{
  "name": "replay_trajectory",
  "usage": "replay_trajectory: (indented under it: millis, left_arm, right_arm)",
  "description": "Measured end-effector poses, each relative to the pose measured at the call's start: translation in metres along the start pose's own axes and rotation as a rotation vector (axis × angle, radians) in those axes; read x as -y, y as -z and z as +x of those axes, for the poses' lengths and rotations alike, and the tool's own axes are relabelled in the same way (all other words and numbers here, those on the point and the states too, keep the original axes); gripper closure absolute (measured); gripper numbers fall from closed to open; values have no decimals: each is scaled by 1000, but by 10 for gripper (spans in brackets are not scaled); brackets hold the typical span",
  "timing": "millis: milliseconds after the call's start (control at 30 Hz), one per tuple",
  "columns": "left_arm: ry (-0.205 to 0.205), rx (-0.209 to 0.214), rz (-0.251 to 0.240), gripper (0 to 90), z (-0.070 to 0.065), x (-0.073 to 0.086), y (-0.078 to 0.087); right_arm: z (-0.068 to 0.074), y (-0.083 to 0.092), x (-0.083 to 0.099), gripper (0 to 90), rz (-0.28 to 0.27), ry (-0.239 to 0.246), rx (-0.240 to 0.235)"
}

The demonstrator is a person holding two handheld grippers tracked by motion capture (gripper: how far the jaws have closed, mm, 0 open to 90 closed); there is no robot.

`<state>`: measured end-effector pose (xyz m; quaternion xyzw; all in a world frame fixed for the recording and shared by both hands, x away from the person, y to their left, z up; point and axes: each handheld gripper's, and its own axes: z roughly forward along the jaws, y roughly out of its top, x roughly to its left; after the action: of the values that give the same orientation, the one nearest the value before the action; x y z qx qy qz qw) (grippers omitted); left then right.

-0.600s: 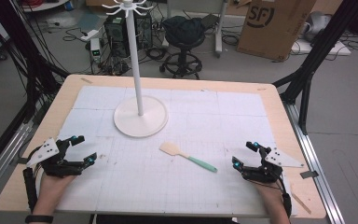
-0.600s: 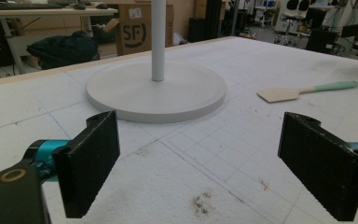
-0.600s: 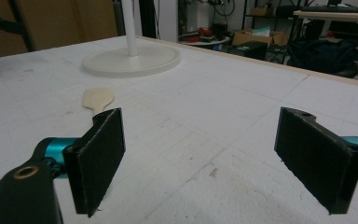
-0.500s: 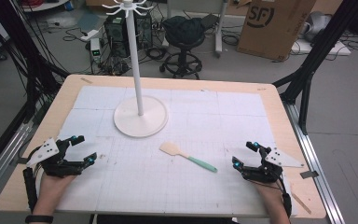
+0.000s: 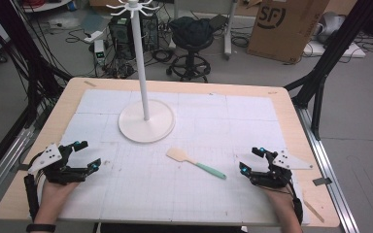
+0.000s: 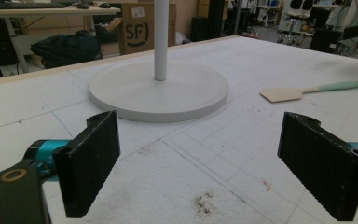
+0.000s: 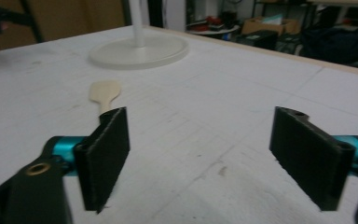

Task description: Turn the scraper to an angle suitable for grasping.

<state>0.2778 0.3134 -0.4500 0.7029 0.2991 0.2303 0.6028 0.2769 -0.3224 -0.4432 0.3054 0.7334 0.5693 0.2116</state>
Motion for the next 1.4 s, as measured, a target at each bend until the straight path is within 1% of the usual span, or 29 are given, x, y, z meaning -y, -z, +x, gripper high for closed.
replay_trajectory:
  millis: [33,100,133,167,233,367,433,467,533,600,633,700,767,833,867,933,967,1000,1033,1100,1133,1167,1200,1233,1300,1333,1367,1400]
  left_arm:
    - [-2,0,1,134,0,0,0]
    - [-8,0,4,134,0,0,0]
    - [-8,1,4,134,0,0,0]
    - [-7,2,3,134,0,0,0]
    - [-5,2,2,134,0,0,0]
    - [-9,0,4,134,-1,0,-1]
    - [-10,1,5,134,-1,0,-1]
    - [-11,2,4,134,-1,0,-1]
    - [-15,2,7,134,-1,0,-1]
    - [-18,2,8,134,-2,0,-1]
    - [-19,0,7,133,-2,0,-1]
    - [-22,1,7,133,-2,0,-1]
    - [-22,1,8,133,-2,0,-1]
    - [-23,1,8,133,-2,0,-1]
    - [-24,1,9,133,-2,0,-1]
    - [-26,0,11,133,-2,0,-1]
    - [-26,0,11,133,-2,0,-1]
    - [-29,1,12,133,-2,0,-1]
    - [-32,0,13,133,-3,0,-1]
    - [-30,-2,11,133,-3,0,-1]
    - [-30,-2,11,133,-3,0,-1]
    - [-31,-2,12,133,-3,0,-1]
    - [-31,-2,12,133,-3,0,-1]
    - [-31,-3,12,133,-3,0,-1]
    - [-31,-4,13,133,-3,0,-1]
    - [-31,-4,13,134,-3,0,-1]
    - [-32,-4,14,134,-3,0,-1]
    - [-32,-5,14,134,-3,0,-1]
  right_arm:
    - [2,-3,-2,249,8,4,-9]
    - [5,-10,-6,269,35,10,-41]
    - [5,-10,-6,269,35,10,-41]
    - [9,-19,-8,276,69,23,-49]
    - [13,-27,-11,283,99,28,-68]
    - [22,-46,-19,304,142,37,-102]
    - [26,-56,-23,318,164,39,-127]
    - [29,-62,-25,326,176,51,-134]
    - [34,-74,-28,362,210,64,-153]
    - [37,-85,-30,372,231,72,-177]
    - [39,-90,-31,394,245,69,-189]
    - [43,-98,-33,423,278,70,-195]
    - [46,-107,-35,473,293,71,-209]
    - [49,-115,-35,493,321,67,-211]
    - [50,-119,-35,507,336,66,-221]
    - [53,-127,-34,532,365,80,-226]
    - [54,-130,-33,542,376,81,-232]
    - [54,-130,-33,542,376,81,-232]
    - [56,-134,-31,563,396,87,-239]
    - [58,-136,-30,604,423,102,-234]
    - [58,-136,-30,604,423,102,-234]
    - [60,-137,-29,633,439,116,-242]
    - [61,-137,-29,636,447,125,-243]
    - [62,-138,-29,644,449,137,-237]
    - [62,-138,-30,678,459,139,-228]
    - [62,-139,-31,709,461,146,-228]
    - [62,-139,-31,709,461,146,-228]
    - [63,-139,-31,751,464,160,-237]
